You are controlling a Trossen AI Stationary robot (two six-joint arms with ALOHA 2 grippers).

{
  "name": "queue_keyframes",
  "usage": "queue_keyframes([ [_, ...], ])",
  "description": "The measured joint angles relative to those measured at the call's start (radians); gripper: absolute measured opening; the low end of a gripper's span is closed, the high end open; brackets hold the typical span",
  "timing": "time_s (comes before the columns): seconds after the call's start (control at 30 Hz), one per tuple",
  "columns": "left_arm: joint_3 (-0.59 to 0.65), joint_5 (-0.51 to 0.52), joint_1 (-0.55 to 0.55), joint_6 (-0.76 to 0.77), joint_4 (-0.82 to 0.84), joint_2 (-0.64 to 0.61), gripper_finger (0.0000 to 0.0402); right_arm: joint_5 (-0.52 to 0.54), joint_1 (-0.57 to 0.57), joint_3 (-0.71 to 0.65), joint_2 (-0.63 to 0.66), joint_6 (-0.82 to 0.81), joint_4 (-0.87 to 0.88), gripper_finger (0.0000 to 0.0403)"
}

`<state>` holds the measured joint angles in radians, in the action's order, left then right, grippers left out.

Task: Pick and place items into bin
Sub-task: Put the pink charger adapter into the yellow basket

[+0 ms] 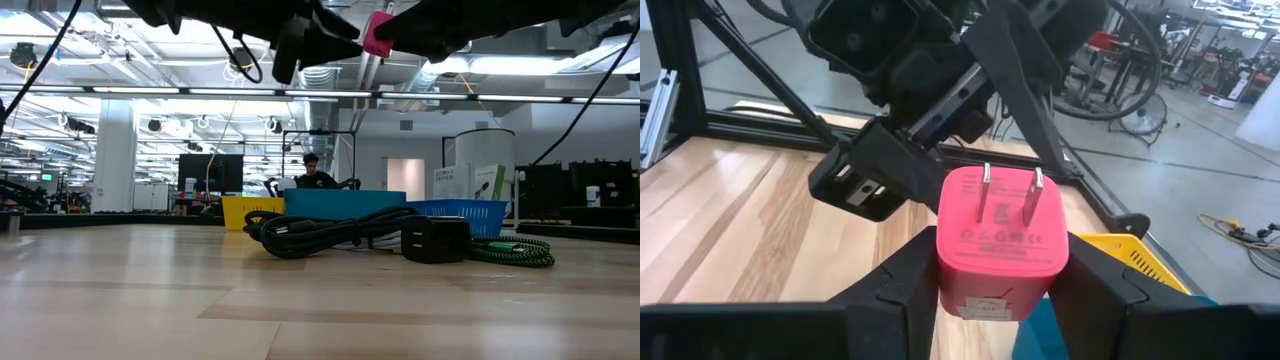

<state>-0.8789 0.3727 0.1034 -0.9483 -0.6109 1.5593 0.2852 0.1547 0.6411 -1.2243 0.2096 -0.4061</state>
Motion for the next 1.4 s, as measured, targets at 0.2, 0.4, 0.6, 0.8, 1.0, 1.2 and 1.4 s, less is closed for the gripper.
queue_keyframes([
  [0.2, -0.012, 0.026, 0.011, -0.1, 0.003, 0.0, 0.0195, 0.0, 0.0, 0.0, 0.0, -0.014, -0.003, 0.0157],
  [0.4, -0.013, 0.037, 0.016, -0.142, 0.028, 0.0, 0.0195, 0.0, 0.0, 0.0, 0.0, -0.018, 0.0, 0.0145],
  [0.6, -0.013, 0.069, 0.016, -0.218, 0.03, -0.001, 0.0195, 0.0, 0.0, 0.0, 0.0, -0.018, -0.016, 0.0156],
  [0.8, -0.013, 0.099, 0.016, -0.265, 0.026, -0.001, 0.0194, -0.032, 0.0, 0.0, 0.0, -0.018, -0.03, 0.0147],
  [1.0, -0.013, 0.08, 0.019, -0.398, 0.035, -0.001, 0.0194, -0.036, 0.0, 0.0, 0.0, -0.018, -0.037, 0.0152],
  [1.2, -0.013, 0.032, 0.023, -0.513, 0.029, -0.001, 0.0194, -0.053, 0.0, 0.0, 0.0, -0.026, -0.045, 0.0152],
  [1.4, -0.013, 0.043, 0.022, -0.513, -0.007, -0.001, 0.0194, -0.054, 0.0, 0.0, 0.0, -0.026, -0.044, 0.0148],
])
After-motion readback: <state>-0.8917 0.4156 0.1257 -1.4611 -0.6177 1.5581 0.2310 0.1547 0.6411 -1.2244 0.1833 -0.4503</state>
